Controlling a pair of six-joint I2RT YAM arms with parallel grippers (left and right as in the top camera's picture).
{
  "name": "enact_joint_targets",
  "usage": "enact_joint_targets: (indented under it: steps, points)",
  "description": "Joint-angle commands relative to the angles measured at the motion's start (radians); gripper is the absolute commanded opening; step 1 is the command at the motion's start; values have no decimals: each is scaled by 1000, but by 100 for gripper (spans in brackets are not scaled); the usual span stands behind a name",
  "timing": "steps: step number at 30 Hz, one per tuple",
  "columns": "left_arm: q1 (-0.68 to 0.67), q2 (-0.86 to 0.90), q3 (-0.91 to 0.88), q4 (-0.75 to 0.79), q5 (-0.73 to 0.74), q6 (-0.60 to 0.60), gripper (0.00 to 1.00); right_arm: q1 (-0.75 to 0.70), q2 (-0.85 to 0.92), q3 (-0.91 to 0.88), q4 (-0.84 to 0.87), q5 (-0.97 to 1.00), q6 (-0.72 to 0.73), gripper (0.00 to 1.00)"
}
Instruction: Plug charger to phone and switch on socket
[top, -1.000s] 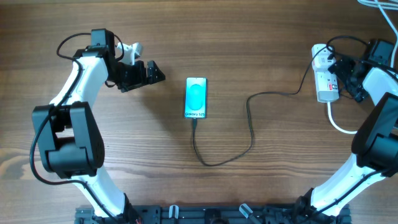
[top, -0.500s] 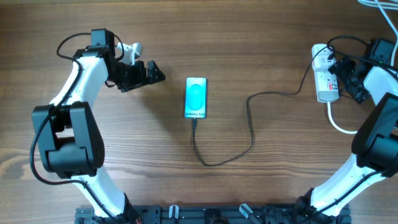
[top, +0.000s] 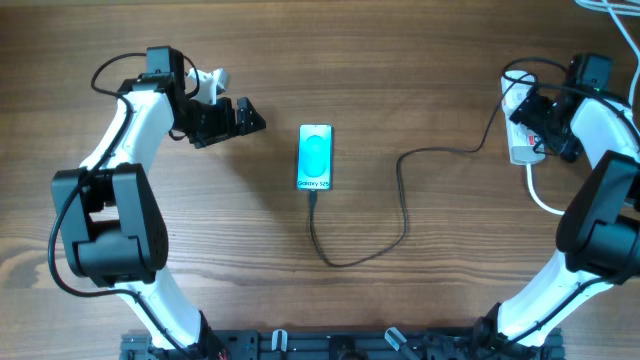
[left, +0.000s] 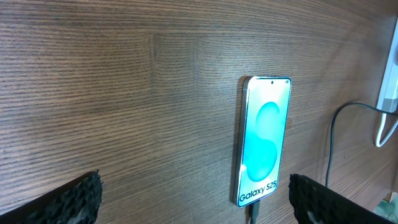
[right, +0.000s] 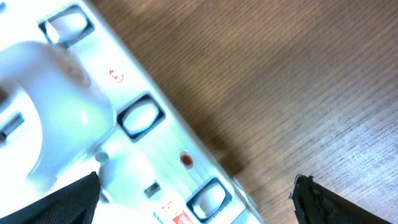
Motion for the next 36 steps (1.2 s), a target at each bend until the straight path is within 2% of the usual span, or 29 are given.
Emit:
enact_joint_targets:
  steps: [1,7,10,19,31,36]
  points:
    - [0,-2,0,0,-6,-2,100,1,7,-32,-40,63,-126,99]
    - [0,-2,0,0,-6,-2,100,1,6,-33,-35,63,-162,99]
    - [0,-2,0,0,-6,-2,100,1,6,-33,-62,68,-319,100]
    - [0,-2,0,0,-6,-2,100,-9,6,-33,-66,78,-323,99]
    - [0,-2,0,0,-6,-2,100,-9,6,-33,262,78,-323,100]
    - [0,-2,0,0,-6,-2,100,-9,6,-33,296,78,-323,100]
